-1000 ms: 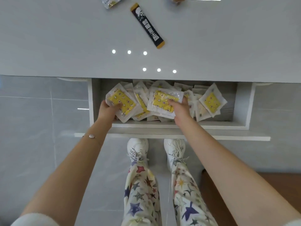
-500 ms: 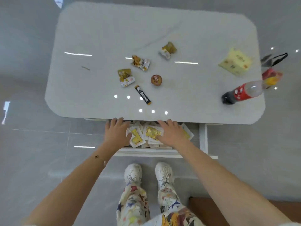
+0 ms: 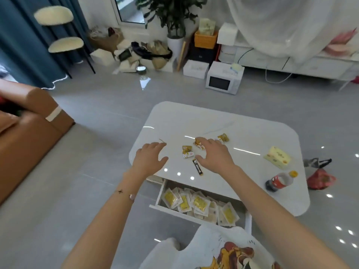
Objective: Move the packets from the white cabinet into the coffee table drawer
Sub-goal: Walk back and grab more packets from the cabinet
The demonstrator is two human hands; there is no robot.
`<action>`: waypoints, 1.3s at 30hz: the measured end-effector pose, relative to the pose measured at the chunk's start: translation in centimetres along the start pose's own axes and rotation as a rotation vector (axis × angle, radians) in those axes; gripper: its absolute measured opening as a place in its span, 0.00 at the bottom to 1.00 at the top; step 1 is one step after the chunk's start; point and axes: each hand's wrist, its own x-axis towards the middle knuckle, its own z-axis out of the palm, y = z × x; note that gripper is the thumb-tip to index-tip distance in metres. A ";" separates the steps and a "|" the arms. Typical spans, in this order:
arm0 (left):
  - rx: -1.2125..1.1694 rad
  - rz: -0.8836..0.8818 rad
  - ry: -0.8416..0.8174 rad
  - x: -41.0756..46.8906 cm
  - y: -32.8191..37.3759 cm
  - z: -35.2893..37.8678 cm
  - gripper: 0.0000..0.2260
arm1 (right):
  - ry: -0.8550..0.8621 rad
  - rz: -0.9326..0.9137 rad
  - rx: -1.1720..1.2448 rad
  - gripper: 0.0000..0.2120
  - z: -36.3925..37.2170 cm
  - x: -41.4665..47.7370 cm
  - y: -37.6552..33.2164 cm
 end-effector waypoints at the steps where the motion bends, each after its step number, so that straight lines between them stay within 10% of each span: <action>1: 0.008 -0.019 0.033 -1.0 -0.5 -1.0 0.25 | 0.011 -0.038 -0.009 0.30 -0.8 0.0 -1.1; 39: -0.167 -1.082 0.299 -35.4 -38.9 -5.4 0.29 | -0.376 -0.998 -0.209 0.32 18.8 4.6 -55.5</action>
